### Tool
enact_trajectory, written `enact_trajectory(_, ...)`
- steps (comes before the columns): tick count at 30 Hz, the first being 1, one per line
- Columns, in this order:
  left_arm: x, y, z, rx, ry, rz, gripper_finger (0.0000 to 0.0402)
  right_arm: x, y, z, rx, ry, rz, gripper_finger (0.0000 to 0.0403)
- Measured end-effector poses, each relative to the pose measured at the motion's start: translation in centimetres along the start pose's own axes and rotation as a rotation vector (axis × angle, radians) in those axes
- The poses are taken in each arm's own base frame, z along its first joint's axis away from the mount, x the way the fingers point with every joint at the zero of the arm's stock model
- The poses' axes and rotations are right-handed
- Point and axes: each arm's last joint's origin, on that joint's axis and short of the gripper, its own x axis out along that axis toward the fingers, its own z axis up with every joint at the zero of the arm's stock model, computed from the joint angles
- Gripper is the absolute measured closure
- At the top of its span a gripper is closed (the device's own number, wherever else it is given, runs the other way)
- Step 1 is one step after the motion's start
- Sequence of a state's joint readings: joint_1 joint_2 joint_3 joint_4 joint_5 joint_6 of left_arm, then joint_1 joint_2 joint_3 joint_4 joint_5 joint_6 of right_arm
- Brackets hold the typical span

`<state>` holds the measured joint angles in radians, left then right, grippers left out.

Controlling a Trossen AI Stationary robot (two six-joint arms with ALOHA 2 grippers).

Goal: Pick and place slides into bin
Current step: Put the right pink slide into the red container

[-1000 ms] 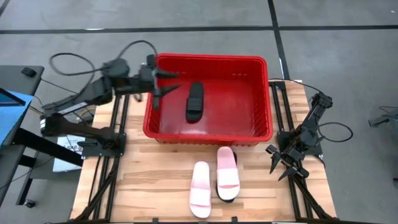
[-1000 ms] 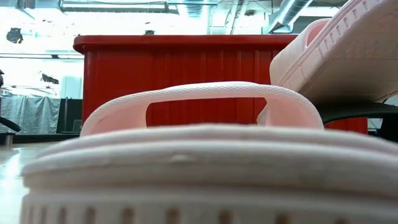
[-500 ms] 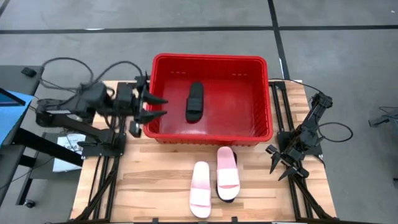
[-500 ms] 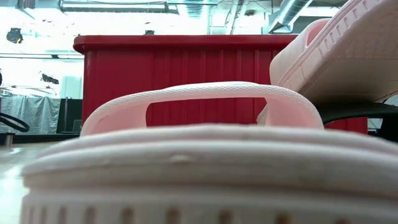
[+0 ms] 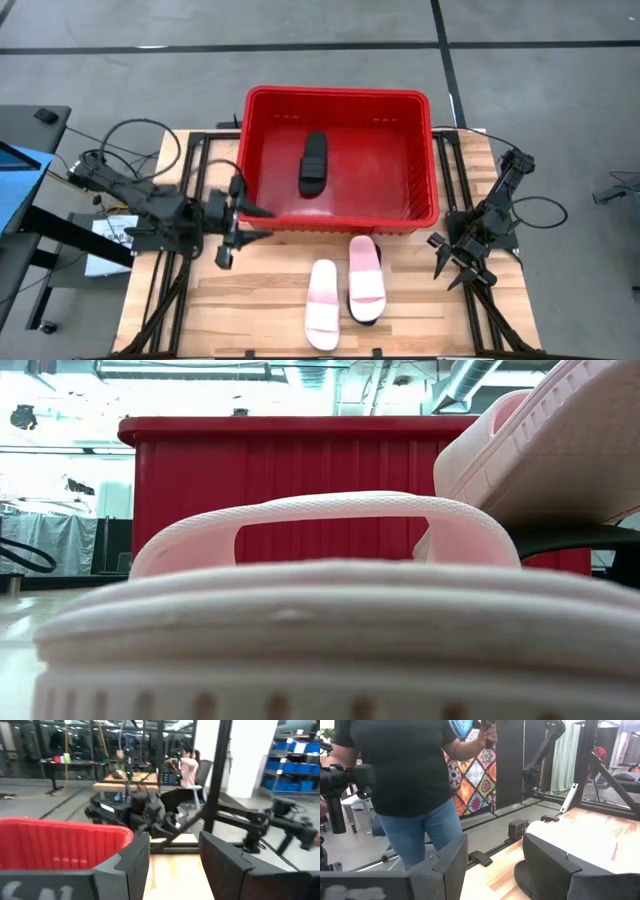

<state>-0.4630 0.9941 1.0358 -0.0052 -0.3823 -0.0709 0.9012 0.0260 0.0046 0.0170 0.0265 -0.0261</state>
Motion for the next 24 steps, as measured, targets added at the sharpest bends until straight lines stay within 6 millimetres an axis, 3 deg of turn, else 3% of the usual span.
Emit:
enact_trajectory(5,-1.9,-0.4,-1.9,-0.024,-0.036,-0.060,0.0241,0.0,0.0,0.0,0.000,0.000,0.000,0.0219)
enact_trajectory(15,-8.0,0.7,-5.5,-0.073,-0.101,-0.205,0.0241,0.0,0.0,0.0,0.000,0.000,0.000,0.0219)
enact_trajectory(24,-10.2,1.7,-8.9,-0.095,-0.127,-0.255,0.0241,0.0,0.0,0.0,0.000,0.000,0.000,0.0219)
